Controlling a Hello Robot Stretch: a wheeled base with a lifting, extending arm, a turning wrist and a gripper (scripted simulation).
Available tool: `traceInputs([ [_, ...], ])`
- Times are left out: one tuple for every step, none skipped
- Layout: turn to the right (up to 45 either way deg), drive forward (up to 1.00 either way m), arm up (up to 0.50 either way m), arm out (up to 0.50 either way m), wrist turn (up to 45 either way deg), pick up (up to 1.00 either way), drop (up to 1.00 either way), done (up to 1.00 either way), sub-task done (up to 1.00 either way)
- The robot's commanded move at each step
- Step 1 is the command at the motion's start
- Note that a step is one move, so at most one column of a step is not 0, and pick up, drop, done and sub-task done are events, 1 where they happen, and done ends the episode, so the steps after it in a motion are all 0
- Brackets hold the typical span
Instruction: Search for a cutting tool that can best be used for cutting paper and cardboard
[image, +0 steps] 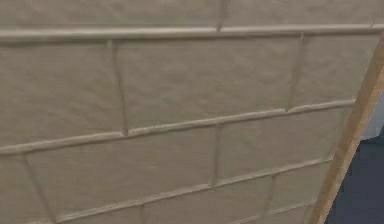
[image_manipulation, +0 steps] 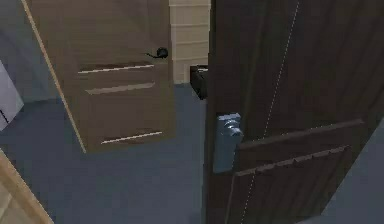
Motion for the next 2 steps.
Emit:
traceInputs([
  [45.0,0.00,0.00,0.00,0.0,0.00,0.00,0.00,0.00],
  [27.0,0.00,0.00,0.00,0.0,0.00,0.00,0.00,0.00],
])
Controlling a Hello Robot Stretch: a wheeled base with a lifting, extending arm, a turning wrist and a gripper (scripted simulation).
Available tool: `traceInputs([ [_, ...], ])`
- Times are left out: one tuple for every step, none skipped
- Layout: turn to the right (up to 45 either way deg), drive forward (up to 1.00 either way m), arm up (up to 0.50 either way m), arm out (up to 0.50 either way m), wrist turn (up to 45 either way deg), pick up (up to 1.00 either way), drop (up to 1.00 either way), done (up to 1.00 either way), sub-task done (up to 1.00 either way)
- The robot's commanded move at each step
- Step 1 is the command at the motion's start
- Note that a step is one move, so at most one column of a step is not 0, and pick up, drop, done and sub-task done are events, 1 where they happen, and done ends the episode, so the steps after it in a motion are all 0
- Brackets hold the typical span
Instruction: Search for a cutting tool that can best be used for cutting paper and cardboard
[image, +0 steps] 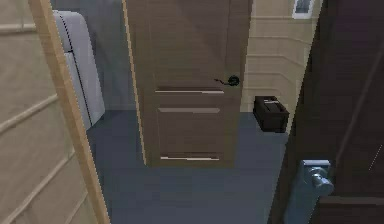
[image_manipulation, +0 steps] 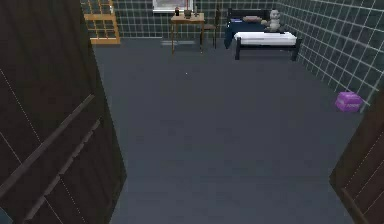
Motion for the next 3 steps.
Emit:
traceInputs([
  [0.0,0.30,0.00,0.00,0.0,0.00,0.00,0.00,0.00],
  [0.0,0.75,0.00,0.00,0.0,0.00,0.00,0.00,0.00],
  [-45.0,0.00,0.00,0.00,0.0,0.00,0.00,0.00,0.00],
])
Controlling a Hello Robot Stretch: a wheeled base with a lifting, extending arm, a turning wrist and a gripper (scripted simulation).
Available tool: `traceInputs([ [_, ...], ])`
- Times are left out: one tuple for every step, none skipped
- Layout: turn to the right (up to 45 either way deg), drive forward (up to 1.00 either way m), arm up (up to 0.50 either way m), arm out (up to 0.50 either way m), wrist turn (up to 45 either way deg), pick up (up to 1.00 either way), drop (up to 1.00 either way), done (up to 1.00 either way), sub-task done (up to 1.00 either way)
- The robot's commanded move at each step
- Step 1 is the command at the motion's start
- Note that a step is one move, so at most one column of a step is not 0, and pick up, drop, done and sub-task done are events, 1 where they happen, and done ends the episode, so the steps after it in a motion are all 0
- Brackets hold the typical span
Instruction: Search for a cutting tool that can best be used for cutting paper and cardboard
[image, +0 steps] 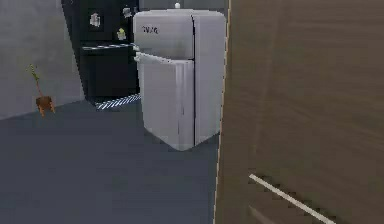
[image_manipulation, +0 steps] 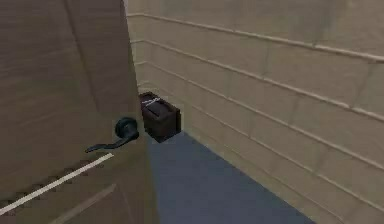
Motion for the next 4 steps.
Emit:
traceInputs([
  [-36.0,0.00,0.00,0.00,0.0,0.00,0.00,0.00,0.00],
  [0.0,0.25,0.00,0.00,0.0,0.00,0.00,0.00,0.00],
  [-6.0,0.00,0.00,0.00,0.0,0.00,0.00,0.00,0.00],
  [0.0,0.45,0.00,0.00,0.0,0.00,0.00,0.00,0.00],
])
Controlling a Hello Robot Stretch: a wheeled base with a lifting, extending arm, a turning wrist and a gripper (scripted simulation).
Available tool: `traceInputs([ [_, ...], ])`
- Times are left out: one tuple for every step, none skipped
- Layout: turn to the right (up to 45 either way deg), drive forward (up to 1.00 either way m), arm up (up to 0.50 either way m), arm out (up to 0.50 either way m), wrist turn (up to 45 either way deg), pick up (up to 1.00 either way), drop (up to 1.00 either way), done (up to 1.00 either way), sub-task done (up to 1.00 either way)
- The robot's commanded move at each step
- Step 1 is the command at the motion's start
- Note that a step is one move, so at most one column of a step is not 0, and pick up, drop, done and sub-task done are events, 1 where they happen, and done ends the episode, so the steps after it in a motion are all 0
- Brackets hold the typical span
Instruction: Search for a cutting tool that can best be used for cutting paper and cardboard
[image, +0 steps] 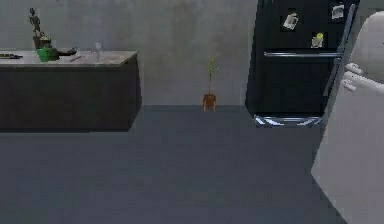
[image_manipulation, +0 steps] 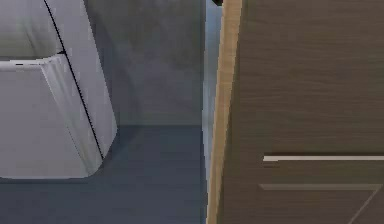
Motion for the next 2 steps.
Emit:
traceInputs([
  [-9.0,0.00,0.00,0.00,0.0,0.00,0.00,0.00,0.00],
  [0.0,1.00,0.00,0.00,0.0,0.00,0.00,0.00,0.00],
])
